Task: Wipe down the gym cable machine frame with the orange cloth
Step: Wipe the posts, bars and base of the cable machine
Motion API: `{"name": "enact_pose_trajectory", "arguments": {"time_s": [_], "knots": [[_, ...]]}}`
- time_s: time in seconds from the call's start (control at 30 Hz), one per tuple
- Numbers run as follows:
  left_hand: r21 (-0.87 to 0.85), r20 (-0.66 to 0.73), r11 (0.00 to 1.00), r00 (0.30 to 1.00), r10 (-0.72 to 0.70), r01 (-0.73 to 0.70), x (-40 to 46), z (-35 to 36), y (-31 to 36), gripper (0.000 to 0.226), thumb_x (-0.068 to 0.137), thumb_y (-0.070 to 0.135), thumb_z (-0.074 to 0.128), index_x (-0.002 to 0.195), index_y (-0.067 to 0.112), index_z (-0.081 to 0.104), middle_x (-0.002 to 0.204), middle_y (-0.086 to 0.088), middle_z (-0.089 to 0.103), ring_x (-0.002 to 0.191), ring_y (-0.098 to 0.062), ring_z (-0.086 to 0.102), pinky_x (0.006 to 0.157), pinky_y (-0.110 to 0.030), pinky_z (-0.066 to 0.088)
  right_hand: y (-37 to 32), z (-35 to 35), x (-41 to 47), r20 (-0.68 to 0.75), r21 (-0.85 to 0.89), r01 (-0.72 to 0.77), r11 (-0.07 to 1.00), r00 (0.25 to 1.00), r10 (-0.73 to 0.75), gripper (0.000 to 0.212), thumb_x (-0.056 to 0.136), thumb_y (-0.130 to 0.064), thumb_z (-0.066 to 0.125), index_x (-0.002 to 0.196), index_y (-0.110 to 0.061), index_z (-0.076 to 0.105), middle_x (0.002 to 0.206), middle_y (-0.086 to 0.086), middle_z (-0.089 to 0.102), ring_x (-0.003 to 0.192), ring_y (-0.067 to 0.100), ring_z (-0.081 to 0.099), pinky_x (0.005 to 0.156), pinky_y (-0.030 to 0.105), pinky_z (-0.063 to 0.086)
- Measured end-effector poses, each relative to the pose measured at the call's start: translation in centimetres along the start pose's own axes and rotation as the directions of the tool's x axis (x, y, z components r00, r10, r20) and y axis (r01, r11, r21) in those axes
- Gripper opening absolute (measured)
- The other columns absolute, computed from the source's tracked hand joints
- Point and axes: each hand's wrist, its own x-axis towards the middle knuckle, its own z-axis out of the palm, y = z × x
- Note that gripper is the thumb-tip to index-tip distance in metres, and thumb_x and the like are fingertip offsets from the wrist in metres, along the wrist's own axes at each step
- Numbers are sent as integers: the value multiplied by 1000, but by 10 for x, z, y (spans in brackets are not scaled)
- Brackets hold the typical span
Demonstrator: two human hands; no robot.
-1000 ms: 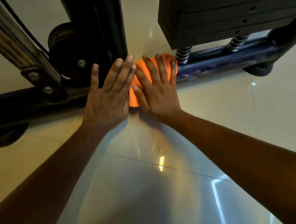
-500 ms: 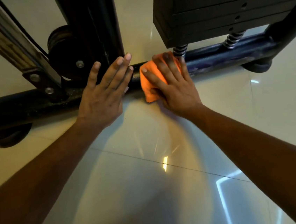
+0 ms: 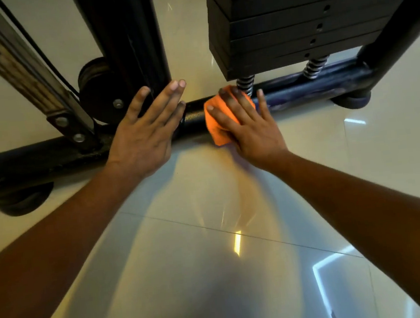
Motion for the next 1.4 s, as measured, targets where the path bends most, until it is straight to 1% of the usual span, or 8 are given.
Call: {"name": "enact_pose_trajectory", "arguments": {"time_s": [0.23,0.37,0.6,0.73,0.83,1.0,1.23,1.4], "knots": [[70,107,995,991,-76,68,6,-1,22,62,116,34,28,172,11,15,179,-15,-17,166,-30,-13,122,-60,-31,-56,4,20,4,140,-285,948,958,288,64,116,-54,28,174,-35,9,182,6,-7,167,36,-14,127,73,-8],[135,188,990,980,-71,46,5,5,35,69,114,43,20,172,8,4,179,-15,-17,166,-28,-14,119,-66,-31,-42,3,22,57,145,-215,966,976,209,64,116,-53,33,173,-39,7,183,1,-6,167,37,-12,123,83,2],[98,387,992,915,-114,82,5,-9,52,78,112,51,14,170,1,-4,179,-17,-16,163,-31,-27,121,-70,-24,-9,-28,0,113,386,-141,911,988,105,56,112,-28,54,166,-28,41,180,6,19,168,28,5,121,56,39],[-85,456,987,886,-81,134,6,-33,52,78,110,56,23,170,7,18,180,-13,13,167,-30,-12,123,-73,-19,-8,-59,-20,55,515,-64,855,998,42,30,114,-42,41,115,-25,66,127,-2,56,121,19,54,93,34,52],[-265,433,950,901,-36,166,10,-54,50,71,108,54,34,167,15,33,174,-9,31,167,-27,6,128,-70,-10,5,-87,-46,95,480,-130,867,991,96,18,110,-37,45,98,-32,58,103,-13,50,89,7,51,73,23,42],[-537,418,805,909,-5,252,42,-78,61,68,109,46,46,168,13,31,172,-7,36,165,-25,20,135,-51,5,33,-124,-78,49,463,-188,866,981,187,22,107,-20,52,90,-32,59,92,-10,57,89,12,58,81,40,55],[-646,394,683,915,-83,340,78,-79,86,65,109,45,51,165,17,35,169,-6,40,160,-25,30,134,-51,14,51,-100,-77,109,444,-322,836,946,307,32,115,-42,46,144,-39,58,143,0,57,122,24,62,99,48,59],[-636,412,644,893,-180,424,96,-42,95,62,107,38,56,159,8,42,160,-13,47,150,-33,41,130,-57,23,57,-66,-48,103,463,-391,795,915,390,54,117,-49,37,165,-26,41,177,10,28,166,33,16,126,49,33]]}}
